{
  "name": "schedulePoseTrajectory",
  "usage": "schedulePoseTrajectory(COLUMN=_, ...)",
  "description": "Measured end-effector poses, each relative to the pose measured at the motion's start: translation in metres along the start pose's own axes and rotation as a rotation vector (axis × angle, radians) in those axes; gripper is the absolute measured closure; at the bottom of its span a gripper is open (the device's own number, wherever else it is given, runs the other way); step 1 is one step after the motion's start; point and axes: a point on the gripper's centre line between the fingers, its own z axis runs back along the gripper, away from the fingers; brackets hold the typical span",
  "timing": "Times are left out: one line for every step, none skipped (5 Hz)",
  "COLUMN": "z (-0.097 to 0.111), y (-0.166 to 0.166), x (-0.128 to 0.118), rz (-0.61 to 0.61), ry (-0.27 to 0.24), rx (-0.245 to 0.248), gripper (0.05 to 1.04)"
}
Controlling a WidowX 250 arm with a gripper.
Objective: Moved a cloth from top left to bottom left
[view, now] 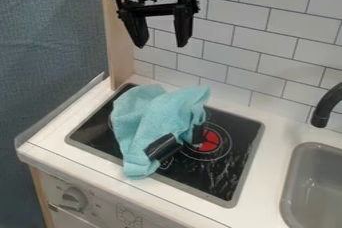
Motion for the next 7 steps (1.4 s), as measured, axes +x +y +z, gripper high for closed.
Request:
schedulePoseTrajectory(z=-0.008, y=0.001, x=-0.004, rz=0.003, ry=0.027, rx=0.004, gripper=0.084)
schedulePoseTrajectory(z=-0.019, y=0.003, x=-0.024, rz=-0.030, ry=0.057, rx=0.052, gripper=0.084)
schedulePoseTrajectory(z=-0.024, y=-0.008, x=-0.032, rz=-0.075, ry=0.037, rx=0.114, gripper=0.084)
schedulePoseTrajectory(z=-0.044, y=-0.004, x=-0.044, rz=-0.088, ry=0.030, rx=0.193, gripper=0.084)
schedulePoseTrajectory(z=-0.060, y=-0.007, x=-0.049, rz=-0.119, ry=-0.007, rx=0.243, gripper=0.084)
schedulePoseTrajectory(z=-0.081, y=-0.012, x=-0.052, rz=-0.128, ry=-0.002, rx=0.267, gripper=0.084)
schedulePoseTrajectory(z=-0.103, y=-0.022, x=-0.061, rz=-0.155, ry=0.056, rx=0.292, gripper=0.084)
